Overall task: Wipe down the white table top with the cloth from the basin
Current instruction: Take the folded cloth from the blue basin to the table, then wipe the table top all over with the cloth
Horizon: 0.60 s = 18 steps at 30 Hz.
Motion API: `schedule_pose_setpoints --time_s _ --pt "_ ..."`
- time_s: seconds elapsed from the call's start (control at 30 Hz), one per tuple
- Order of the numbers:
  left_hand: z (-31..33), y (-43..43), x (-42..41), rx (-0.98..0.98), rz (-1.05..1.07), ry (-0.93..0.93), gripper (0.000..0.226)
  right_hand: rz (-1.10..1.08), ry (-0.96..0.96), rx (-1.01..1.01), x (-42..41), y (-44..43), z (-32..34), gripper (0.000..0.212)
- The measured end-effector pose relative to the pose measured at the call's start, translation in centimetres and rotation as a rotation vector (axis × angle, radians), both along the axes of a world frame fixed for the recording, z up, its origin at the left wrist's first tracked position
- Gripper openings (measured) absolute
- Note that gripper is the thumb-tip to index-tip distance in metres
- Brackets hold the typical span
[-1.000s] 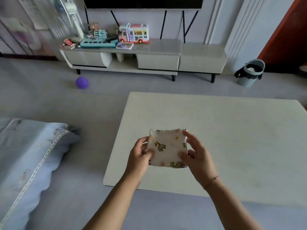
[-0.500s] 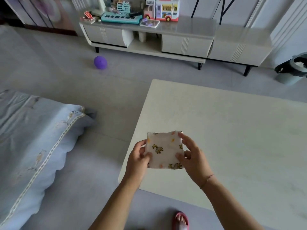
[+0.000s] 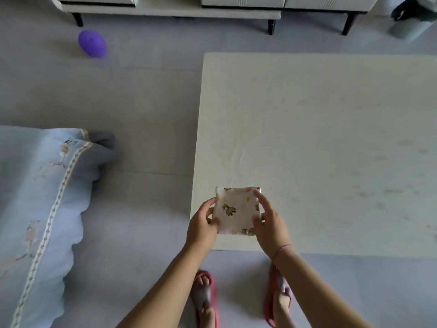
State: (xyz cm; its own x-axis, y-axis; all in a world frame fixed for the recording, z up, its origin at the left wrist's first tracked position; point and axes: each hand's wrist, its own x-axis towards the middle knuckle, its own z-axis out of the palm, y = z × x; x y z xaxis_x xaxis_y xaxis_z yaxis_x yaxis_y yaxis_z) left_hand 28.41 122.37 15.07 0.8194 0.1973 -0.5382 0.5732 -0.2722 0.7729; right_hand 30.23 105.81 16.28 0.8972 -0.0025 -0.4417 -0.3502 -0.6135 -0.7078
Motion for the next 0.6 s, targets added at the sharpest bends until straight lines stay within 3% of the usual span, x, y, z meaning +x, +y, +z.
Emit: schedule_pose_setpoints --time_s 0.17,0.27,0.33,0.43,0.6 --pt "-4.0 0.8 -1.7 0.106 -0.06 -0.014 0.049 -0.003 -0.01 -0.139 -2.3 1.1 -4.2 0.064" --pt "-6.3 1.0 -2.8 0.479 -0.023 -0.188 0.048 -0.018 -0.038 -0.479 -3.5 1.3 -6.0 0.06" --pt "-7.8 1.4 -3.0 0.631 -0.012 -0.228 0.052 -0.019 -0.132 -0.497 -4.0 2.2 -6.7 0.057" --pt "-9.9 2.1 -2.7 0.687 -0.182 -0.277 0.055 0.16 -0.247 -0.5 -4.2 4.2 -8.0 0.059" --pt "-12.5 3.3 -3.2 0.759 -0.391 -0.312 0.055 0.353 -0.176 -0.561 -3.7 6.6 -11.6 0.064"
